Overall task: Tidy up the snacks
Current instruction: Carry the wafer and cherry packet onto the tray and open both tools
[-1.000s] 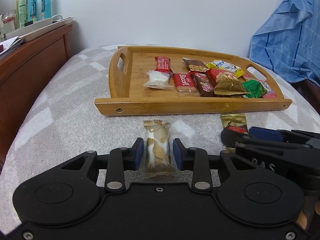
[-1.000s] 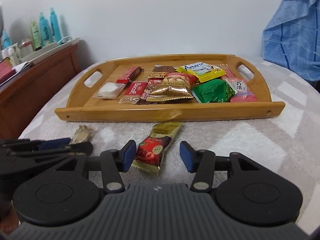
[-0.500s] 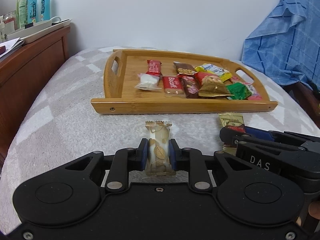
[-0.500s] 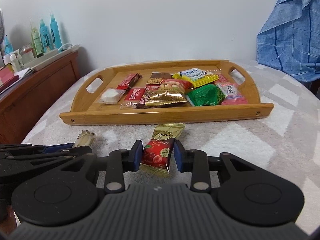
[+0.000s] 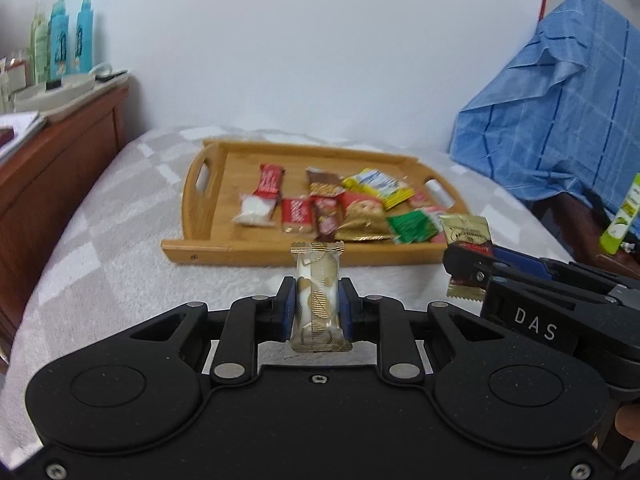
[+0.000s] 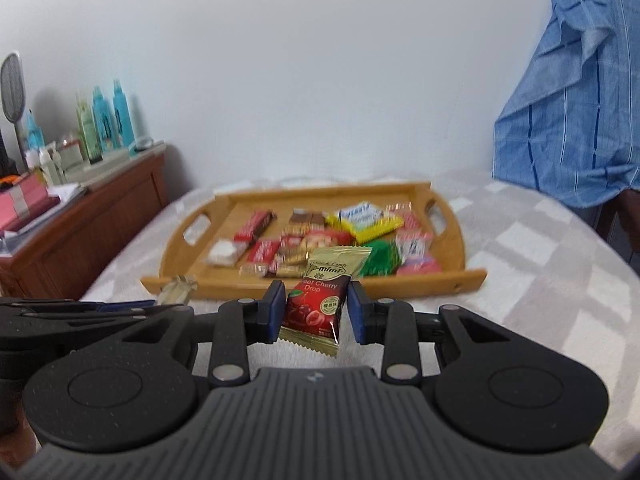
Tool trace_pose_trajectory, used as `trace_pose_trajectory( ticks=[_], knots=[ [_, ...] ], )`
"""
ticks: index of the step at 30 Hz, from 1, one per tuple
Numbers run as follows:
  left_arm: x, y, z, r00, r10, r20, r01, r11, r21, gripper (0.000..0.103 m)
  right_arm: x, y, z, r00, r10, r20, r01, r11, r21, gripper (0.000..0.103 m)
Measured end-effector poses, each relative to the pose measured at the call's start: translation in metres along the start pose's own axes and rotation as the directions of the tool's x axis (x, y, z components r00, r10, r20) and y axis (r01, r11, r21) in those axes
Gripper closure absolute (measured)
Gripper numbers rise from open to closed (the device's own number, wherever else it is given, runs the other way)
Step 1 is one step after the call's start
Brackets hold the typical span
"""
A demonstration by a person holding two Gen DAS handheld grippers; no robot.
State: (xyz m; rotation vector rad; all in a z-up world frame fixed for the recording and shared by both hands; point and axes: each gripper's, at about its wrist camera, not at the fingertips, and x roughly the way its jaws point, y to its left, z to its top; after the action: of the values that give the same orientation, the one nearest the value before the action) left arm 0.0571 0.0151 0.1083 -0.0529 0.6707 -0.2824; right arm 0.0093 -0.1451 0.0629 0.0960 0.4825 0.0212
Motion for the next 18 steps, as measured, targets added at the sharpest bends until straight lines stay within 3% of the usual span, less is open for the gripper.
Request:
trace_pose_trajectory(
  ticks=[11, 18],
  knots=[
    [-0.039, -0.019, 0.045, 0.995, -0.030, 0.099, 0.030, 1.000, 0.000, 0.082, -0.023, -0.007, 0.041, 0.993, 0.090, 0.080, -0.093, 0.995, 0.035, 0.065],
    [-0.031, -0.007, 0.078, 0.990, -0.026, 0.135, 0.030, 0.999, -0.028, 0.082, -0.008, -0.021, 0.063, 0.981, 0.131, 0.145, -0.145, 0.986, 0.086, 0.065]
  ],
)
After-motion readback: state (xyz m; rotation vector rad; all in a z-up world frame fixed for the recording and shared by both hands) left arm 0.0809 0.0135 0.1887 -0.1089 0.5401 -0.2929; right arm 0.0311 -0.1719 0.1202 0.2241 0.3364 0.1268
